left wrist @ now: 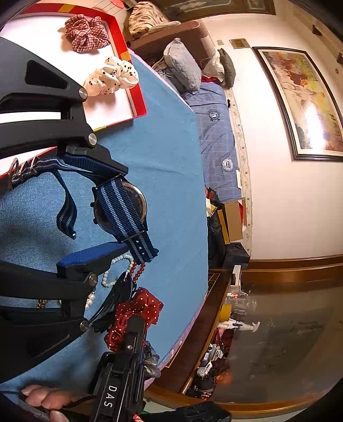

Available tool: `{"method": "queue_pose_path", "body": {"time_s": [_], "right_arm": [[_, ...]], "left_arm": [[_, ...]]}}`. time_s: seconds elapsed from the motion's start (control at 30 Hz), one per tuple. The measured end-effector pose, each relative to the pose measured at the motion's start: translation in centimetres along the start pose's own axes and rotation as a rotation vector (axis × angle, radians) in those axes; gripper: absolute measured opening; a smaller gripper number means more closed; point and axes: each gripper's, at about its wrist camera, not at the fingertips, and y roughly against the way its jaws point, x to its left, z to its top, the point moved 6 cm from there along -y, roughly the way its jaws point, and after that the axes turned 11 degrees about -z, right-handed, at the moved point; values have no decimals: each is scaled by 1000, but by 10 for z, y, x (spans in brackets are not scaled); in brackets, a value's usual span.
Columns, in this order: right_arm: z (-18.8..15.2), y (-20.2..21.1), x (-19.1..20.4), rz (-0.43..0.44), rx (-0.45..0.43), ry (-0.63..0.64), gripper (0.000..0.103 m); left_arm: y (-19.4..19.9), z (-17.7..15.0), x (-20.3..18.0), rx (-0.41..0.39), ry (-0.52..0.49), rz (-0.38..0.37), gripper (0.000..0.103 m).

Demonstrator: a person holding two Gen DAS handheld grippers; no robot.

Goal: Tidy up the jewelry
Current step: 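Grasp red polka-dot scrunchie with right tool while left tool holds the watch, then carry the watch and red polka-dot scrunchie over the white box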

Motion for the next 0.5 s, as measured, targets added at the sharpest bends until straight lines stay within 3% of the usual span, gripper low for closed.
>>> {"method": "queue_pose_path", "body": {"time_s": [0.5], "right_arm": [[-3, -4, -2, 13, 5, 6, 14]], "left_arm": [[0, 0, -2, -1, -19, 13, 50]]}}
